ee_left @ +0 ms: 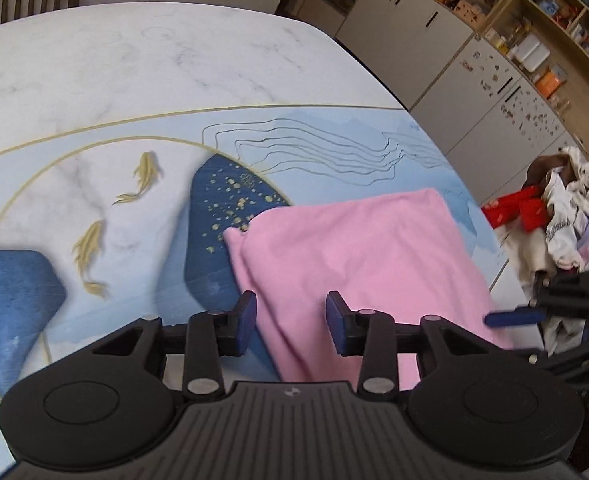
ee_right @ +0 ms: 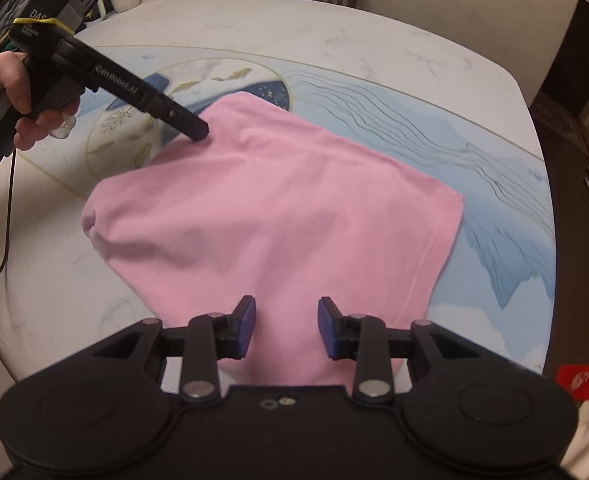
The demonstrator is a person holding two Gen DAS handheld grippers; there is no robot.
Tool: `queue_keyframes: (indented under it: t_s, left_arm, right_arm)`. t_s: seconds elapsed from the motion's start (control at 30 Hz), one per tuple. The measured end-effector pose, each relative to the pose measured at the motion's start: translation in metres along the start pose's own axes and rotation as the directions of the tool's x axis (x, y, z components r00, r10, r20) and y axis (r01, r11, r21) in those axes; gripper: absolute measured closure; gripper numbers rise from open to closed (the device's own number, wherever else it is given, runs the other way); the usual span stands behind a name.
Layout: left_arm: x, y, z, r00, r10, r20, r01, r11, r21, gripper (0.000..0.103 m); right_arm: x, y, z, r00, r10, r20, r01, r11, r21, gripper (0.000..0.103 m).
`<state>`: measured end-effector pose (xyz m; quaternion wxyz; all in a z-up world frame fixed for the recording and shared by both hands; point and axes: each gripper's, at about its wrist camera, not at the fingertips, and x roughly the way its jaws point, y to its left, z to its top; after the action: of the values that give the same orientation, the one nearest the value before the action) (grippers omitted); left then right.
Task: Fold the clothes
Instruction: 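Grasp the shirt edge with the left gripper and tug it flat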
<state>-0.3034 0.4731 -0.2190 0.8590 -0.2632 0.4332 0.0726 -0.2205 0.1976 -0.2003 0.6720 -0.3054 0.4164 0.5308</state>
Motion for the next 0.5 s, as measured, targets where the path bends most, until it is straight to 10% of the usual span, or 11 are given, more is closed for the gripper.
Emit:
queue_keyframes:
  t_s: [0.2, 0.5]
  left_arm:
    - [0.0, -0.002, 0.004, 0.998, 0.021, 0.056, -0.02, 1.0, -0.017, 0.094]
    - [0.013, -0.001, 0.017, 0.998, 0.035, 0.05, -0.038, 0.998, 0.048, 0.093]
  right_arm:
    - [0.007, -0.005, -0.009, 1.0, -0.005, -0.03, 0.005, 1.0, 0.018, 0.0]
    - [0.005, -0.014, -0.019, 0.999, 0.041, -0.032, -0.039, 0.996, 0.076, 0.0]
